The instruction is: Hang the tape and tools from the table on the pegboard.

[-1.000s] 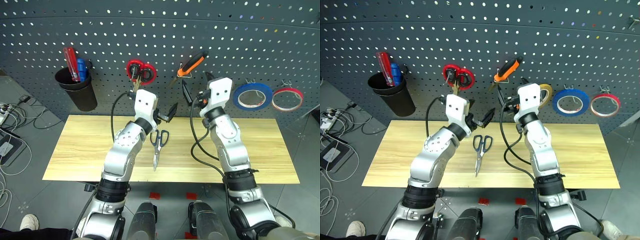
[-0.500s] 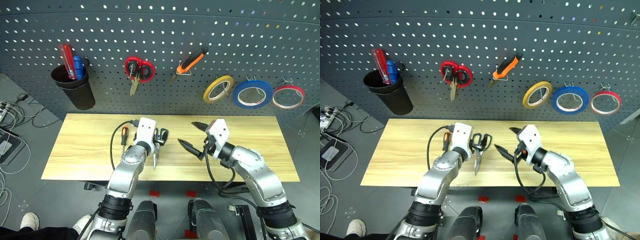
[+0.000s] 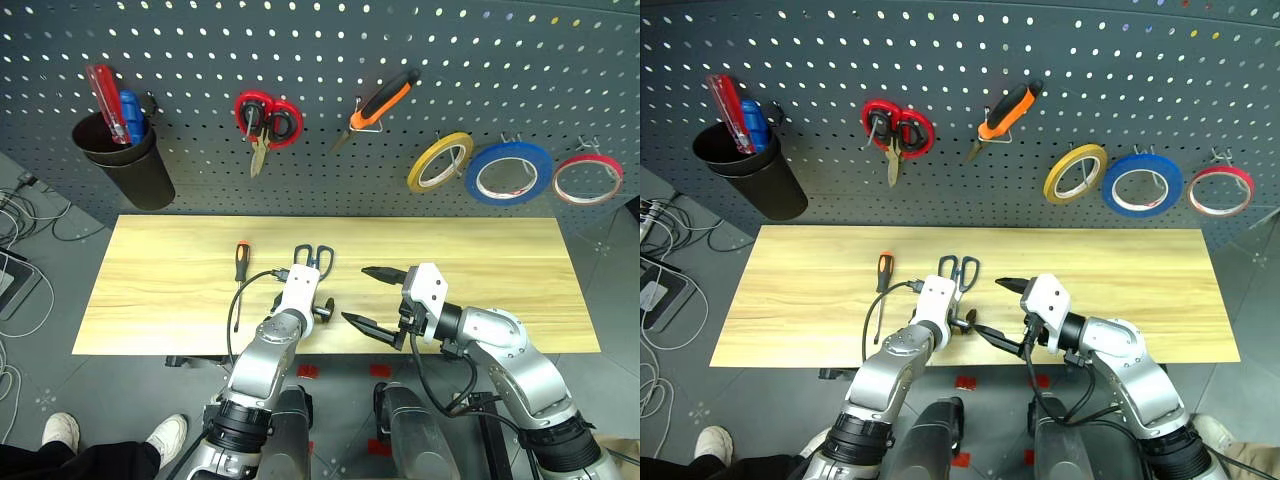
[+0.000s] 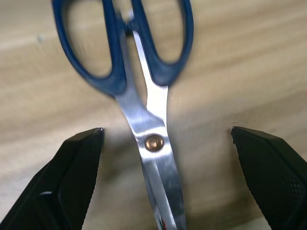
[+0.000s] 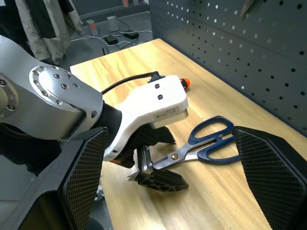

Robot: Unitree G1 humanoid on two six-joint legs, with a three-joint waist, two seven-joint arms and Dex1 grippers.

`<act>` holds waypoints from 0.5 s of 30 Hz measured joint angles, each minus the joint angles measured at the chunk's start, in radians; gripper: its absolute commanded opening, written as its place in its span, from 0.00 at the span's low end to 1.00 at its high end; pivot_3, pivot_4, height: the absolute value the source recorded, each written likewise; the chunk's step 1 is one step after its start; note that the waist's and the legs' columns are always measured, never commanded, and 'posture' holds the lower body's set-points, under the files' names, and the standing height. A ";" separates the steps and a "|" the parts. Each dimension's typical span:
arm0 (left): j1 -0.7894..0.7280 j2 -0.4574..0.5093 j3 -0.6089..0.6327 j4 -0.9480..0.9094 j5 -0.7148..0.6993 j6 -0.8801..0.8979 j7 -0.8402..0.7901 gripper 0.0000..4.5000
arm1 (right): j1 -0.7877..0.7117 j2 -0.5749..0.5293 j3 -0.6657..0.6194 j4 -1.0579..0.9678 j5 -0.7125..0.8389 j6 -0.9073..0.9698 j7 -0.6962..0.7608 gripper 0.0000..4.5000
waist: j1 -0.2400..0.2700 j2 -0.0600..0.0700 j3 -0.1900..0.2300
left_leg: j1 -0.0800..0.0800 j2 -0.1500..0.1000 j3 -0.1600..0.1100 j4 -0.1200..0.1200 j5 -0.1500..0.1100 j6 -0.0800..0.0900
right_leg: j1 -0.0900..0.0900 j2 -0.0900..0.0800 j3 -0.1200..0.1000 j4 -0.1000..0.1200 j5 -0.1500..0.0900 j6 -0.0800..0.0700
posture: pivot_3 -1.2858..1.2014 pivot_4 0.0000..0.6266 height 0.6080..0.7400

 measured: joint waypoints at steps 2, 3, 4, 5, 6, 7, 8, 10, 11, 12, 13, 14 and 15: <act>-0.009 0.001 -0.002 0.003 0.009 0.001 0.000 1.00 | -0.002 -0.012 0.011 0.013 -0.012 -0.021 0.012 0.99 | 0.000 0.000 0.005 | 0.000 0.000 0.000 0.000 0.000 0.000 | 0.000 0.000 0.000 0.000 0.000 0.000 | 0.53 0.72 1.00; -0.017 0.001 -0.002 0.005 0.012 0.001 0.000 1.00 | -0.002 -0.021 0.012 0.024 -0.023 -0.032 0.019 0.99 | 0.000 0.000 0.010 | 0.000 0.000 0.000 0.000 0.000 0.000 | 0.001 0.000 0.000 0.000 0.000 0.000 | 0.53 0.72 1.00; -0.022 0.002 -0.002 0.006 0.014 0.001 -0.001 1.00 | -0.002 -0.030 0.013 0.038 -0.036 -0.040 0.021 0.99 | 0.000 0.000 0.014 | 0.000 0.000 0.000 0.000 0.000 0.000 | 0.001 0.000 0.000 0.000 0.000 0.000 | 0.53 0.72 1.00; -0.026 0.002 -0.002 0.008 0.015 0.001 -0.002 1.00 | -0.001 -0.041 0.013 0.053 -0.045 -0.046 0.022 0.99 | -0.001 0.000 0.017 | 0.000 0.000 0.001 0.001 0.000 0.000 | 0.000 0.000 0.000 0.000 0.000 0.001 | 0.53 0.73 1.00; -0.029 0.003 -0.002 0.008 0.016 0.001 -0.003 1.00 | -0.001 -0.046 0.013 0.063 -0.050 -0.051 0.023 0.99 | -0.001 0.001 0.019 | 0.001 0.000 0.001 0.001 0.000 0.000 | 0.001 0.000 0.000 0.000 0.000 0.001 | 0.53 0.73 1.00; -0.035 0.005 -0.002 0.011 0.018 0.002 -0.003 1.00 | -0.001 -0.048 0.012 0.074 -0.058 -0.060 0.023 0.99 | -0.001 0.001 0.021 | 0.000 0.000 0.000 0.000 0.000 0.000 | 0.000 0.000 0.000 0.000 0.000 0.001 | 0.53 0.73 1.00; -0.040 0.006 -0.002 0.015 0.021 0.002 -0.003 1.00 | -0.001 -0.049 0.013 0.083 -0.067 -0.066 0.023 0.99 | -0.001 0.002 0.022 | 0.001 0.000 0.000 0.000 0.000 0.000 | 0.000 0.000 0.000 0.000 0.000 0.001 | 0.53 0.73 1.00; -0.046 0.007 -0.001 0.020 0.023 0.002 -0.003 1.00 | -0.001 -0.049 0.012 0.100 -0.077 -0.074 0.023 0.99 | -0.001 0.002 0.023 | 0.001 0.000 0.001 0.000 0.000 0.000 | 0.000 0.000 0.000 0.000 0.000 0.001 | 0.53 0.74 1.00; -0.048 0.008 -0.001 0.019 0.024 0.003 -0.003 0.96 | -0.001 -0.048 0.012 0.105 -0.077 -0.077 0.023 1.00 | -0.001 0.002 0.026 | 0.001 0.000 0.001 0.000 0.000 0.000 | 0.001 0.000 0.000 0.000 0.000 0.001 | 0.53 0.74 1.00; -0.050 0.009 -0.001 0.019 0.024 0.003 -0.004 0.91 | -0.001 -0.045 0.012 0.109 -0.077 -0.077 0.022 1.00 | -0.001 0.002 0.028 | 0.001 0.000 0.000 0.000 0.000 0.000 | 0.001 0.000 0.000 0.000 0.000 0.001 | 0.53 0.74 1.00; -0.052 0.011 -0.004 0.018 0.025 0.006 -0.005 0.87 | -0.002 -0.042 0.012 0.111 -0.077 -0.077 0.020 1.00 | -0.001 0.002 0.029 | 0.001 0.000 0.000 0.000 0.000 0.000 | 0.002 0.000 0.000 0.000 0.000 0.001 | 0.53 0.74 1.00; -0.056 0.011 -0.006 0.018 0.026 0.008 -0.006 0.81 | -0.005 -0.040 0.012 0.111 -0.077 -0.077 0.020 1.00 | -0.002 0.002 0.030 | 0.002 0.000 0.000 0.000 0.000 0.000 | 0.002 0.000 0.000 0.000 0.001 0.001 | 0.53 0.74 1.00; -0.058 0.013 -0.008 0.017 0.028 0.010 -0.005 0.75 | -0.007 -0.039 0.012 0.111 -0.077 -0.077 0.020 1.00 | -0.002 0.002 0.031 | 0.002 0.000 0.000 0.000 0.000 0.000 | 0.002 0.000 0.000 0.000 0.001 0.001 | 0.53 0.74 1.00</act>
